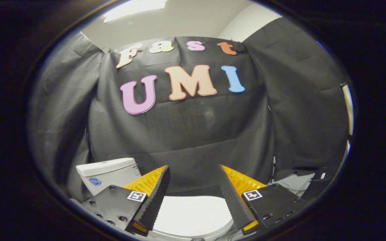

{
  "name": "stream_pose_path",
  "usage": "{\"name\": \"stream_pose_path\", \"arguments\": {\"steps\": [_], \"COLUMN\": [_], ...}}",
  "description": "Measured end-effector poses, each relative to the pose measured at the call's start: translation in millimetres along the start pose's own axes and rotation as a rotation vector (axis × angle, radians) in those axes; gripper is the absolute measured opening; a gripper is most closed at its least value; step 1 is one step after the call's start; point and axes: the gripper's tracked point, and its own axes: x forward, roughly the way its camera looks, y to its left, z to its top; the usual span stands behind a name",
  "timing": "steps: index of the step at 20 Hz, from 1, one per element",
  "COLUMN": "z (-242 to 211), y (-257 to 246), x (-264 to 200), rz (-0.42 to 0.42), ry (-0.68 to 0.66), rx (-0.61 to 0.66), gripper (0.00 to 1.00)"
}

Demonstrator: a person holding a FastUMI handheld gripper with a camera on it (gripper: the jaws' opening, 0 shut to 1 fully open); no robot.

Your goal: Open the toilet lid.

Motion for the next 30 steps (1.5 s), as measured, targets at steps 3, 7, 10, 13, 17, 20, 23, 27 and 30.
{"name": "stream_pose_path", "arguments": {"steps": [3, 7, 10, 13, 17, 20, 23, 27, 30], "z": [-9.0, -35.1, -60.3, -88.6, -125.0, -150.5, -167.9, -188.2, -196.1], "y": [-3.7, -21.9, -36.8, -36.6, -31.6, -25.8, -19.8, -14.7, -15.8], "x": [-0.2, -4.3, -12.8, -19.1, -25.4, -31.9, -35.0, -44.6, -50.8], "rz": [-0.071, -0.211, -0.316, -0.346, -0.373, -0.391, -0.406, -0.432, -0.463], "ry": [-0.009, 0.009, 0.025, 0.050, 0.109, 0.149, 0.155, 0.157, 0.146], "rx": [0.076, 0.196, 0.279, 0.386, 0.459, 0.527, 0.606, 0.697, 0.752], "gripper": [0.88, 0.88, 0.88, 0.88, 0.88, 0.88, 0.88, 0.88, 0.88]}}
